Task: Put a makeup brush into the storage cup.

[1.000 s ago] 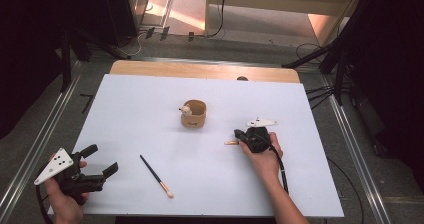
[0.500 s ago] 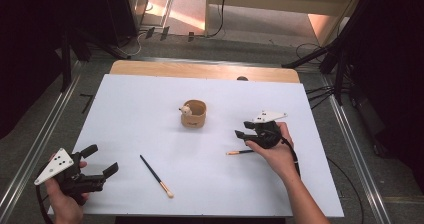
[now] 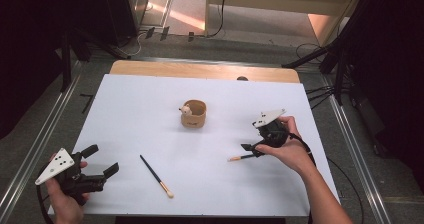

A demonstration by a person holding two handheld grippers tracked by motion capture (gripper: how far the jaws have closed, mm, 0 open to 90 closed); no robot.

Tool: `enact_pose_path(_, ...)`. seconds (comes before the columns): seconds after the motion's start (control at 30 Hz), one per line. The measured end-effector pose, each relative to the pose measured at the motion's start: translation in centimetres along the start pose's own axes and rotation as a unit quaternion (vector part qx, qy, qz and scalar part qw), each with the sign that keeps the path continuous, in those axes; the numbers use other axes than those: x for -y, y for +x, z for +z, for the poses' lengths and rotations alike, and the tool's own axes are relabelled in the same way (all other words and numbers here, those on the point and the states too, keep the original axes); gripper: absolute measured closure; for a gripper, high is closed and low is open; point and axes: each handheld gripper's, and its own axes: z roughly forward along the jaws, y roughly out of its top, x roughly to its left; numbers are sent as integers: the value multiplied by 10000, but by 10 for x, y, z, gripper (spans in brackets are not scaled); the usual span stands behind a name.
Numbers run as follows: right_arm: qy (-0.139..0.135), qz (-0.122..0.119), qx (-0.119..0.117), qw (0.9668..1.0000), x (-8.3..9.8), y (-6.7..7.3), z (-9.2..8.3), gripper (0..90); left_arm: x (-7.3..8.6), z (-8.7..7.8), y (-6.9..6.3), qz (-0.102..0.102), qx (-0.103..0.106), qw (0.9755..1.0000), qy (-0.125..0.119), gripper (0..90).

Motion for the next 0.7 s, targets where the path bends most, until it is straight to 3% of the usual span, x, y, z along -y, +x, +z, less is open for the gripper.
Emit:
enact_pose_path(0.13,261,-387,-21,9989,0,2,-1,0,0,0,0,15,17,10000,-2,0)
enact_pose_path(0.43,671,-814,-205,9942,-2,2,-2,3,0,0,0,13,21,10000,-4,0)
enact_pose_path(0.5,776,-934,-297,9922,-3,4,-1,41,0,0,0,19,20,10000,0,0)
enact_pose_path(0.53,913,-1066,-360,9894,-3,5,1,59,0,0,0,12,21,10000,-4,0)
enact_pose_path(0.67,1062,-1192,-396,9864,-4,7,2,88,0,0,0,17,11,10000,11,0)
enact_pose_path(0.7,1099,-1283,-425,9847,-6,7,2,138,0,0,0,20,12,10000,3,0)
